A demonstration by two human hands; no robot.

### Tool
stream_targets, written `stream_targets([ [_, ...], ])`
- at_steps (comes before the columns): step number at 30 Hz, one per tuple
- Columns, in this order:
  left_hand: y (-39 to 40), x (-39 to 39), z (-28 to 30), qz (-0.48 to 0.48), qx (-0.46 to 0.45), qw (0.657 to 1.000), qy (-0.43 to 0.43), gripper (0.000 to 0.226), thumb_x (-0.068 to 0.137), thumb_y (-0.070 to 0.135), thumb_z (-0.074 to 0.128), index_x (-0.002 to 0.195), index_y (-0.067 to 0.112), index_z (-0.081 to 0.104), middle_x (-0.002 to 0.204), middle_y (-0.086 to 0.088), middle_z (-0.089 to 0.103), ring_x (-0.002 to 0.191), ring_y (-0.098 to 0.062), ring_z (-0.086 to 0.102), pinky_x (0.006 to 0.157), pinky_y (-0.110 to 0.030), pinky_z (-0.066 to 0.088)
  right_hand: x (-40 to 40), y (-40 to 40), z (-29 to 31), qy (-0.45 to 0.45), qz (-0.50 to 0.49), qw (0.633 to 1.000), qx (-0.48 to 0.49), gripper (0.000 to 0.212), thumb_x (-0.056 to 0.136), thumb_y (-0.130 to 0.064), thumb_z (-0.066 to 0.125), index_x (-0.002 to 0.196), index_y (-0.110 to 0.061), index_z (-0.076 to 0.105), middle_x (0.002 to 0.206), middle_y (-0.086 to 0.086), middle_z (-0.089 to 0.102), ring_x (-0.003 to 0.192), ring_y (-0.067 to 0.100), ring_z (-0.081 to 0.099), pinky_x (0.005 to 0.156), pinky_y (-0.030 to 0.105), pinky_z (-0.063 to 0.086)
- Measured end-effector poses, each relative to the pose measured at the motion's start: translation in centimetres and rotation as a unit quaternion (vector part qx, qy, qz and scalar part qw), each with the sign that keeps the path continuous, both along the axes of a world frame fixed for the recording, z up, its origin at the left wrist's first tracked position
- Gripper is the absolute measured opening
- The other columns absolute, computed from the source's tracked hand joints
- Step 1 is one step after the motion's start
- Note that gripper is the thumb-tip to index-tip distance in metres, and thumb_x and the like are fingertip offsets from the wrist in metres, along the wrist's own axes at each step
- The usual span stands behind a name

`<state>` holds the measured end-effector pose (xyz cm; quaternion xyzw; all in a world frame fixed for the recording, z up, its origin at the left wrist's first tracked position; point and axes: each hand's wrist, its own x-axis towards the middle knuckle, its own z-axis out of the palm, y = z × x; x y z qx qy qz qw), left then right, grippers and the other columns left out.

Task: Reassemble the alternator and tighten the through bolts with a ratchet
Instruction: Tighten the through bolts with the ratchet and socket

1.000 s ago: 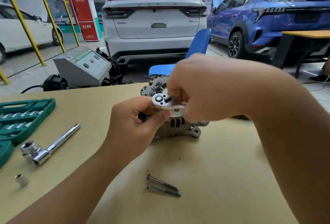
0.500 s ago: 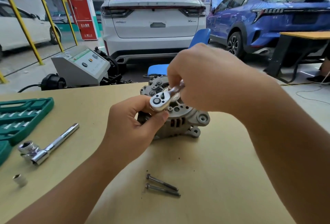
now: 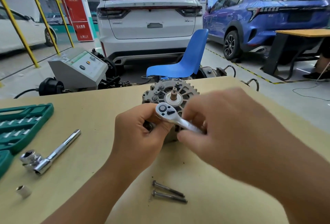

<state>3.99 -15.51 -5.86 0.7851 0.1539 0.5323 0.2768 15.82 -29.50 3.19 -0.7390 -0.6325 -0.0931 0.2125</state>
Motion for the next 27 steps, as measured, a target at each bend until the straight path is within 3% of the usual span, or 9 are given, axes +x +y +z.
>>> stream_targets([
  [3,-0.1,-0.3,0.1,0.003,0.023,1.000,0.013,0.021,0.088,0.034,0.069,0.086,0.015,0.079,0.072,0.013,0.069,0.066,-0.004,0.058,0.059,-0.017,0.043,-0.4,-1.1,-1.2,0.055,0.016,0.998,-0.039,0.016,0.085,-0.047,0.064,0.089,-0.034,0.056,0.070,-0.013,0.056,0.061,0.008,0.054,0.055,0.034,0.050],
  [5,-0.1,-0.4,0.1,0.003,0.029,0.999,0.026,0.018,0.091,0.031,0.073,0.091,0.015,0.080,0.077,0.017,0.069,0.069,0.000,0.059,0.063,-0.009,0.041,0.1,-0.8,-0.9,0.010,-0.012,1.000,-0.022,0.008,0.086,-0.038,0.065,0.091,-0.036,0.058,0.070,-0.012,0.057,0.065,0.010,0.054,0.059,0.033,0.047],
  [8,-0.2,-0.3,0.2,0.005,0.017,1.000,0.025,0.022,0.091,0.037,0.075,0.098,0.017,0.080,0.083,0.011,0.074,0.075,-0.005,0.064,0.066,-0.016,0.047,0.6,0.3,0.4,-0.101,-0.076,0.992,0.005,0.012,0.085,-0.027,0.061,0.094,-0.035,0.063,0.078,-0.010,0.060,0.076,0.018,0.056,0.065,0.033,0.041],
  [10,-0.3,-0.1,0.2,0.008,-0.003,1.000,0.013,0.019,0.091,0.036,0.075,0.098,0.020,0.081,0.082,0.011,0.075,0.073,-0.008,0.065,0.065,-0.020,0.049,0.0,0.5,0.8,-0.060,-0.064,0.996,-0.032,0.012,0.079,-0.035,0.062,0.091,-0.030,0.062,0.074,-0.009,0.059,0.069,0.017,0.058,0.058,0.032,0.045],
  [13,-0.3,-0.2,-0.1,0.015,-0.006,1.000,-0.004,0.010,0.088,0.029,0.079,0.089,0.019,0.078,0.077,0.019,0.071,0.067,0.000,0.064,0.064,-0.010,0.045,-1.3,0.5,0.8,0.019,-0.020,0.994,-0.101,0.027,0.067,-0.046,0.062,0.086,-0.026,0.061,0.069,-0.009,0.059,0.060,0.014,0.059,0.050,0.033,0.051],
  [18,0.0,0.0,0.0,0.028,0.035,0.999,0.023,0.012,0.090,0.018,0.078,0.101,0.013,0.078,0.088,0.011,0.074,0.079,-0.001,0.067,0.070,-0.009,0.048,0.6,1.6,1.8,-0.087,-0.123,0.989,-0.009,0.022,0.084,-0.020,0.060,0.100,-0.032,0.068,0.084,-0.003,0.062,0.075,0.023,0.060,0.066,0.034,0.050],
  [22,-0.3,0.5,-0.6,0.034,0.045,0.998,-0.006,0.012,0.090,0.024,0.076,0.091,0.013,0.076,0.083,0.008,0.073,0.075,-0.004,0.066,0.067,-0.013,0.048,-1.0,0.1,0.8,0.013,-0.063,0.994,-0.090,0.008,0.078,-0.032,0.065,0.076,-0.029,0.058,0.070,-0.008,0.055,0.052,0.010,0.052,0.042,0.024,0.037],
  [24,-0.5,0.7,-0.8,0.036,0.046,0.998,-0.019,0.020,0.093,0.031,0.075,0.086,0.012,0.075,0.078,0.011,0.069,0.070,-0.002,0.061,0.065,-0.011,0.044,-1.8,-0.8,-0.1,0.055,-0.048,0.991,-0.110,0.017,0.076,-0.035,0.066,0.070,-0.027,0.052,0.066,-0.007,0.054,0.050,0.008,0.047,0.042,0.022,0.030],
  [27,-0.4,0.6,-0.7,0.022,0.041,0.999,-0.017,0.013,0.092,0.023,0.079,0.092,0.011,0.078,0.081,0.010,0.071,0.073,0.001,0.061,0.068,-0.007,0.042,-0.7,-1.4,-1.3,0.123,-0.131,0.984,-0.005,0.006,0.082,-0.033,0.068,0.088,-0.036,0.067,0.074,-0.009,0.063,0.060,0.011,0.057,0.051,0.028,0.040],
])
